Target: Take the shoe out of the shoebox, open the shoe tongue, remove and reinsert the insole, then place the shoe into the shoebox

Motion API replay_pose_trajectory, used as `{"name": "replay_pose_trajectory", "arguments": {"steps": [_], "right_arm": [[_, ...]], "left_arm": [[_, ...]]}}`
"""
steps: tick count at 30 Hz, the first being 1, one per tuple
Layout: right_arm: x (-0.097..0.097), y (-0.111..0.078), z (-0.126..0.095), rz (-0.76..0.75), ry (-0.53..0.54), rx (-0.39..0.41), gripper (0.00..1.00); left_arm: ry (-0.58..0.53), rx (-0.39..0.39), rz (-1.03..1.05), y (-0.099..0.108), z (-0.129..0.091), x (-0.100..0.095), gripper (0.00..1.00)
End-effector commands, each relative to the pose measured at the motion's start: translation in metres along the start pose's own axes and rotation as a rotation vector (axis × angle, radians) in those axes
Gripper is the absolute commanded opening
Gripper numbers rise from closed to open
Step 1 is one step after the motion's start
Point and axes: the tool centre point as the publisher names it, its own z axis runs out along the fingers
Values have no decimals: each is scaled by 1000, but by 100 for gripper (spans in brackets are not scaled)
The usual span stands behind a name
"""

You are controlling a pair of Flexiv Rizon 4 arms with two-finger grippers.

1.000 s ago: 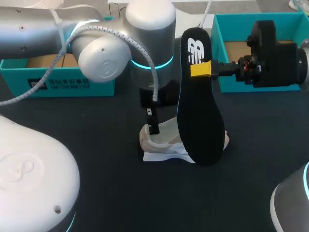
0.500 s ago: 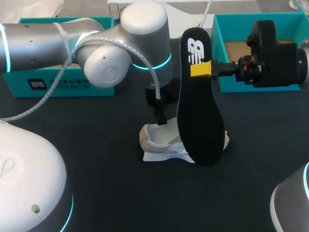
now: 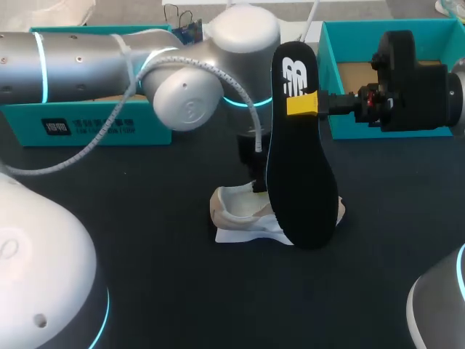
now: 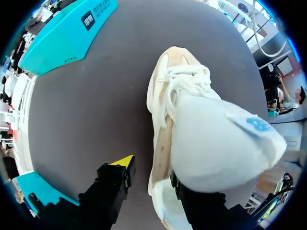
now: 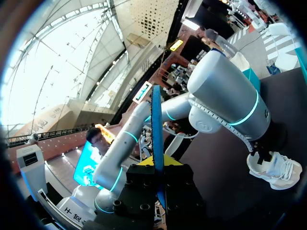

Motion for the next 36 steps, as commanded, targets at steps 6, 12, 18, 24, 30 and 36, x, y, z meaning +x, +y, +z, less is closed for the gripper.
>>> {"name": "replay_pose_trajectory", "arguments": {"steps": [6, 12, 18, 24, 30, 36], "right_arm": [[-2, 3, 5, 2, -1, 4, 0], [-2, 3, 5, 2, -1, 4, 0], [-2, 3, 5, 2, -1, 4, 0], [-2, 3, 5, 2, -1, 4, 0], [-2, 3, 5, 2, -1, 4, 0], [-2, 3, 5, 2, -1, 4, 0]], "left_arm": [[30, -5, 8, -10, 18, 10, 5], [52, 9, 3, -4, 17, 15, 0], [113, 25, 29, -5, 16, 10, 0], [91, 28, 40, -7, 3, 11, 0], [211, 26, -2, -9, -29, 12, 0], [212, 60, 5, -3, -59, 18, 0]]}}
